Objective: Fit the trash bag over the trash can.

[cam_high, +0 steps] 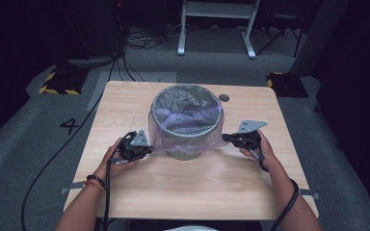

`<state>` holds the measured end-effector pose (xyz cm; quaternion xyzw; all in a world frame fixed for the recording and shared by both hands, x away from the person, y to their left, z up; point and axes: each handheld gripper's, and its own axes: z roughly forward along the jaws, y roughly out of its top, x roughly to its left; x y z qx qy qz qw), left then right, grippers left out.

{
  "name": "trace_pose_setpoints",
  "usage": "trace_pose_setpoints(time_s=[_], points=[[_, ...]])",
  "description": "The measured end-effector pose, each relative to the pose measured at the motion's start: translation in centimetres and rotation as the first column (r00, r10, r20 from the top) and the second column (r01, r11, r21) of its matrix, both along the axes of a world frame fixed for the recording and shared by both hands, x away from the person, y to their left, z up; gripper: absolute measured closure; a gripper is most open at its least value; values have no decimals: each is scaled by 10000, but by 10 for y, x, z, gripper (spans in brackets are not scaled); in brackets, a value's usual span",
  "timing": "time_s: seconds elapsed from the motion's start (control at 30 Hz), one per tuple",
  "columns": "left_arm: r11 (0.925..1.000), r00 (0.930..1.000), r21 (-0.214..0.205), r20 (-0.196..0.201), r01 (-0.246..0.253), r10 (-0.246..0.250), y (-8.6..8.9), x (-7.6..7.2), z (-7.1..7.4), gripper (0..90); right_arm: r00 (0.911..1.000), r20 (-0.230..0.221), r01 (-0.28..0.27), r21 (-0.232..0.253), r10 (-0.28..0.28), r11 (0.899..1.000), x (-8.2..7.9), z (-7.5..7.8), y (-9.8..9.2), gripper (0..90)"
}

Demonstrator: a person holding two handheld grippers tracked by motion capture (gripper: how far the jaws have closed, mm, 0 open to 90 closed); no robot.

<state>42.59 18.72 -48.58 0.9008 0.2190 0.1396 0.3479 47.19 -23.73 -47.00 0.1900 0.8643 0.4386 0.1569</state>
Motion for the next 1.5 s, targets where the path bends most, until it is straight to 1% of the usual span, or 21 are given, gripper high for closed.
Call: trace_pose_setpoints(time_s=[0.17, 0.33, 0.4, 0.53, 0.63, 0.67, 0.7, 0.73, 0.8, 0.83, 0.87, 0.97, 1.03, 1.1, 1.13, 1.17, 1.2, 1.3, 1.37, 1.43, 1.5], points=[[9993, 9989, -83, -266, -376, 374, -2, 10, -7, 898, 9979, -333, 546, -496, -563, 9973, 9, -8, 7, 900], [9907, 9937, -839, -422, -1069, 1037, 6, 14, -9, 843, 9871, -682, 1391, -806, -1447, 9870, 18, -20, 12, 900], [9875, 9916, -923, -333, -1275, 1249, 10, 14, -9, 803, 9822, -730, 1669, -858, -1733, 9822, 20, -23, 12, 900], [9798, 9885, -1308, -280, -1511, 1487, 16, 10, -5, 624, 9779, -710, 1915, -759, -1969, 9786, 20, -22, 9, 900], [9745, 9826, -1262, -238, -1857, 1842, 18, 5, -4, 396, 9750, -768, 2036, -674, -2086, 9767, 20, -22, 5, 892], [9698, 9799, -1402, -342, -1993, 1965, 19, 3, -3, 329, 9738, -781, 2087, -679, -2137, 9756, 20, -22, 4, 877], [9658, 9773, -1505, -531, -2110, 2052, 21, 3, -2, 255, 9740, -760, 2086, -655, -2134, 9758, 20, -22, 3, 833], [9623, 9747, -1565, -566, -2225, 2162, 22, 1, 0, 198, 9748, -639, 2092, -687, -2136, 9755, 19, -22, 2, 727], [9561, 9748, -1907, -607, -2223, 2146, 26, -3, 4, 187, 9734, -562, 2174, -791, -2220, 9729, 18, -21, 2, 589], [9497, 9731, -2123, -512, -2304, 2246, 28, -6, 7, 181, 9763, -623, 2023, -740, -2070, 9765, 17, -20, 0, 534], [9479, 9742, -2251, -386, -2253, 2224, 29, -10, 8, 172, 9780, -617, 1949, -686, -1991, 9784, 15, -18, -1, 488], [9486, 9764, -2333, -222, -2140, 2148, 30, -20, 11, 157, 9796, -480, 1945, -220, -1954, 9807, 7, -9, -8, 357], [9518, 9778, -2252, -267, -2084, 2078, 29, -26, 13, 156, 9791, -362, 2008, 115, -2003, 9796, 2, 0, -13, 334], [9503, 9769, -2327, 48, -2068, 2137, 29, -33, 15, 155, 9812, -307, 1919, 482, -1905, 9802, -2, 11, -17, 301], [9518, 9788, -2364, 130, -1956, 2044, 30, -36, 16, 155, 9817, -221, 1904, 620, -1893, 9798, -4, 16, -18, 298], [9515, 9768, -2293, 125, -2052, 2137, 29, -38, 15, 158, 9826, -170, 1855, 816, -1847, 9793, -6, 22, -19, 294], [9515, 9736, -2133, 63, -2218, 2284, 28, -39, 13, 157, 9835, -123, 1811, 1008, -1808, 9783, -8, 29, -20, 292], [9574, 9761, -1900, -494, -2172, 2117, 28, -37, 7, 158, 9837, 177, 1749, 1413, -1791, 9744, -12, 50, -19, 292], [9608, 9778, -1826, -567, -2089, 2018, 29, -37, 6, 159, 9785, 621, 1882, 1229, -1968, 9744, -15, 66, -15, 298], [9564, 9766, -1973, -447, -2152, 2105, 30, -40, 4, 158, 9778, 847, 1795, 1344, -1918, 9745, -16, 80, -12, 297], [9618, 9774, -1757, -615, -2100, 2022, 29, -40, 0, 160, 9759, 1004, 1767, 1556, -1935, 9719, -16, 91, -10, 297]])
